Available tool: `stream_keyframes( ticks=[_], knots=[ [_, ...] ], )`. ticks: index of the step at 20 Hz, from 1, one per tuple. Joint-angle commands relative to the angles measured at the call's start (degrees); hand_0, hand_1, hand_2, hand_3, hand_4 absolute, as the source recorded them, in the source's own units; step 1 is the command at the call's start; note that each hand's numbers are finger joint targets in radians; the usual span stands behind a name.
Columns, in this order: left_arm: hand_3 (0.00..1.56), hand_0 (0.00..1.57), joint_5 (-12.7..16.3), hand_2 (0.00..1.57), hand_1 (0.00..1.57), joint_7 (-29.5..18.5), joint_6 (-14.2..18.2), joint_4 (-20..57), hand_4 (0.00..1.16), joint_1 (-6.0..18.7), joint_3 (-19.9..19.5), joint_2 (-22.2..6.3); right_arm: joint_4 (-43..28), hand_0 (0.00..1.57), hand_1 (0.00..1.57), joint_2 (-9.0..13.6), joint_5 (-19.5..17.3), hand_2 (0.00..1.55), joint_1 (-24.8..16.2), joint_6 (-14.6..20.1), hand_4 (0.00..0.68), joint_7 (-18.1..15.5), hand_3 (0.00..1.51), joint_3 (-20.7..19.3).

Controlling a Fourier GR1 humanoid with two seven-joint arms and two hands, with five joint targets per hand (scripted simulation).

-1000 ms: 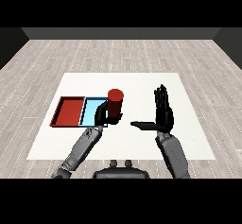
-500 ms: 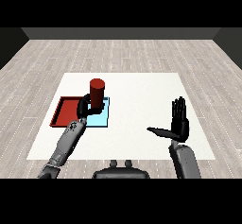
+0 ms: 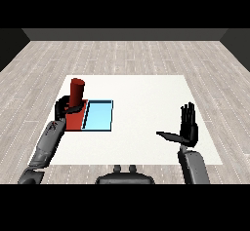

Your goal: Pick the red can and put it in the red box

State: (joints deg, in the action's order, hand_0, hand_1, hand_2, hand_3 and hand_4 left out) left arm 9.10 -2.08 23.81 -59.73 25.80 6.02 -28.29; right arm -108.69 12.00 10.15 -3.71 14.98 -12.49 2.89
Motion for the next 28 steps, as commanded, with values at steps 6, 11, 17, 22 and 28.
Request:
stream_keyframes(
  ticks=[6,11,17,22,28],
  knots=[
    [1.44,1.57,-5.0,1.52,1.57,-7.1,0.0,29.7,1.04,8.4,-4.6,-0.1,3.7,0.00,0.00,-1.2,-3.3,0.00,2.5,-0.5,0.000,-2.2,0.00,1.7],
    [1.36,1.56,-7.6,1.49,1.56,-9.3,-1.6,42.9,0.96,11.7,-4.3,0.1,10.7,0.00,0.00,-1.0,-4.4,0.00,4.8,-1.6,0.000,-5.5,0.00,1.0],
    [0.50,0.76,-7.2,0.74,0.76,-11.9,-2.3,50.9,0.76,14.1,-6.4,2.9,13.3,0.00,0.00,-2.9,-8.1,0.00,5.8,0.5,0.000,-6.8,0.00,3.2],
    [0.00,0.00,-12.6,0.00,0.00,-9.5,-11.0,54.7,0.43,14.6,-0.9,3.4,12.9,0.00,0.00,-0.4,-4.9,0.00,8.9,-1.3,0.000,-3.0,0.00,-0.7],
    [0.00,0.00,-13.8,0.00,0.00,-4.6,-9.5,57.0,0.00,19.7,-1.3,-2.7,16.6,0.00,0.00,-0.4,-2.7,0.00,7.8,-4.8,0.000,-9.9,0.00,-2.8]
  ],
)
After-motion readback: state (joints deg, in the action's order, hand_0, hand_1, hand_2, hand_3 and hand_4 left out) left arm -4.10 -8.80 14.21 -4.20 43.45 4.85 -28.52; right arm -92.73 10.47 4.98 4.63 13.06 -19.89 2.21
